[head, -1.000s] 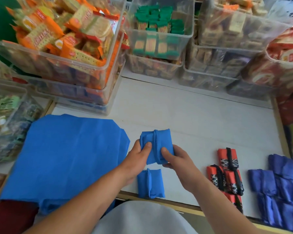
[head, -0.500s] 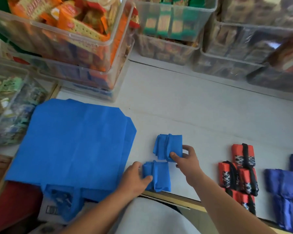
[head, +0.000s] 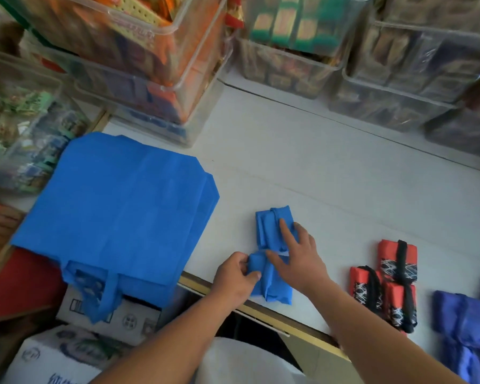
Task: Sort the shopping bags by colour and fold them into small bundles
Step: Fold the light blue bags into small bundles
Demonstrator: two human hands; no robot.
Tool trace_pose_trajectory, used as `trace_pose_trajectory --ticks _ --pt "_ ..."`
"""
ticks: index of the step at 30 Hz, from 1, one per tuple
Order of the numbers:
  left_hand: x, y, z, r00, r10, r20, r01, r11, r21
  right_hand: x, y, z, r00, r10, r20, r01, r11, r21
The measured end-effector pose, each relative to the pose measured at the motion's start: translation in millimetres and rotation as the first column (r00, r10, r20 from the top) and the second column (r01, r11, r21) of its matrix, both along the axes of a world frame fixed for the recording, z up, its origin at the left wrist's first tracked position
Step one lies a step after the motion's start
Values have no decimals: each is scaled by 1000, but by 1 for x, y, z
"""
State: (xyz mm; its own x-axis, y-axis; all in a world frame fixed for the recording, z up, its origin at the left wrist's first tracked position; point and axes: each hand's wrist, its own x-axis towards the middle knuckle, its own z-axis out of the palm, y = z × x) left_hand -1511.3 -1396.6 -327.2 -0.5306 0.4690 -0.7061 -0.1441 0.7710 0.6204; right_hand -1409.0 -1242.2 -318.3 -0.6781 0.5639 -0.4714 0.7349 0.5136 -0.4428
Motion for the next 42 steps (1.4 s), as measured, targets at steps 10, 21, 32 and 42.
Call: trace_pose_trajectory --ticks 10,21,32,42 --pt "-28 -30 22 972 19 -233 2 996 91 8 -12 11 999 19 27 -21 995 94" --pt "-122 -152 10 820 -234 -522 127 964 -232 -23 -75 7 954 -298 26 299 949 -103" --pt "-141 -160 6 725 -395 -565 287 918 -273 -38 -93 18 970 -8 242 -59 962 268" --pt "-124 -152 3 693 -426 -582 325 905 -275 -53 -104 39 990 98 105 -116 975 188"
